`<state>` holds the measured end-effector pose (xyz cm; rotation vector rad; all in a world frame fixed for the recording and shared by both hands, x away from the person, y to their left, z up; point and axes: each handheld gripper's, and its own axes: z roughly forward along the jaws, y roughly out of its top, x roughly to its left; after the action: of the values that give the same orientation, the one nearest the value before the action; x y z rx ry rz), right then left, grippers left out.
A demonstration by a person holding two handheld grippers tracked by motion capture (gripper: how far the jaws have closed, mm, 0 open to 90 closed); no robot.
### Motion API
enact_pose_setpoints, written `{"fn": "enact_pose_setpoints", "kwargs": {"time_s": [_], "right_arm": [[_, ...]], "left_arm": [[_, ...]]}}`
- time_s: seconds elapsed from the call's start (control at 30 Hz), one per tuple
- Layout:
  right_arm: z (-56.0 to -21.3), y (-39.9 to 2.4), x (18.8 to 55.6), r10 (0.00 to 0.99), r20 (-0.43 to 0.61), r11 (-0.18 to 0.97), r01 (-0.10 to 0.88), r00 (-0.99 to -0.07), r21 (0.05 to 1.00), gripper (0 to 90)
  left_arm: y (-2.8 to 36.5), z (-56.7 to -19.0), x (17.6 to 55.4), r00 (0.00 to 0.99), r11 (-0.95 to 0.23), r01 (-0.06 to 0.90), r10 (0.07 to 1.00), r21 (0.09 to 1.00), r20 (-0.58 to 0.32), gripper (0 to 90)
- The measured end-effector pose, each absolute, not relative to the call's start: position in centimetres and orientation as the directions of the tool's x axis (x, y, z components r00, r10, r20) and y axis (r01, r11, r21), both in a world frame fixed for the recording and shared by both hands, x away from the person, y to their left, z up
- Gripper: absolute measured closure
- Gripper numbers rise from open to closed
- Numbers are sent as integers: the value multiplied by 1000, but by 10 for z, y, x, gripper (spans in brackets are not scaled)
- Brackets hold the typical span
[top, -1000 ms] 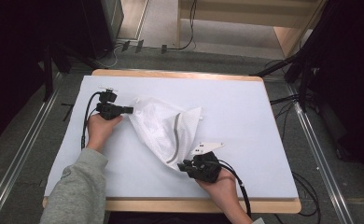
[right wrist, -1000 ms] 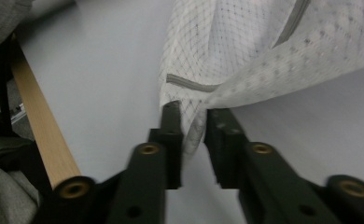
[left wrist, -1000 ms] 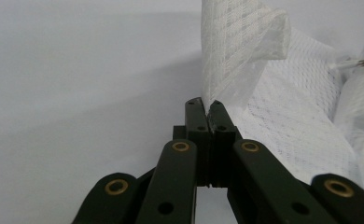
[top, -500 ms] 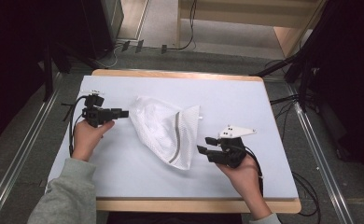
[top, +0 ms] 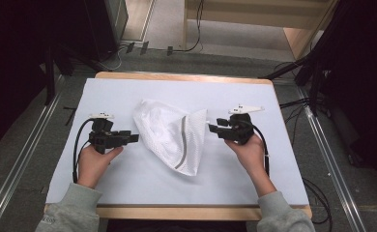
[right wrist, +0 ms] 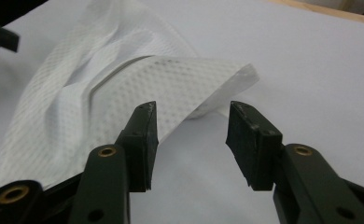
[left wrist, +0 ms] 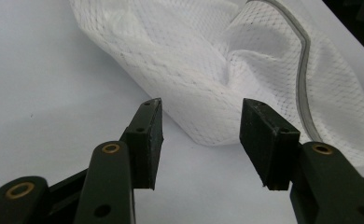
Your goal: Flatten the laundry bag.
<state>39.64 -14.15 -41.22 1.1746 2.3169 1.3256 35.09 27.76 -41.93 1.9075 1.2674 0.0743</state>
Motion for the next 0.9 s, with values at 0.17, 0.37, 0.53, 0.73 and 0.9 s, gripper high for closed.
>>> {"fn": "enact_pose_setpoints", "kwargs": {"time_s": [0.17,0.37,0.53,0.73,0.9], "right_arm": [[-412,-127,421,726,193,285,545,-660,789,463],[-430,-108,445,743,196,296,578,-639,761,386],[-447,-99,452,719,262,307,633,-644,711,515],[-446,-92,442,675,250,369,611,-694,700,900],[-424,-96,422,650,253,356,582,-716,732,900]], "left_arm": [[278,-422,347,489,-158,738,795,656,-358,492],[285,-425,345,473,-148,743,807,653,-355,489],[287,-426,346,470,-149,743,810,653,-350,489],[286,-427,347,476,-163,743,810,649,-342,482],[285,-428,348,476,-159,744,808,649,-348,472]]}}
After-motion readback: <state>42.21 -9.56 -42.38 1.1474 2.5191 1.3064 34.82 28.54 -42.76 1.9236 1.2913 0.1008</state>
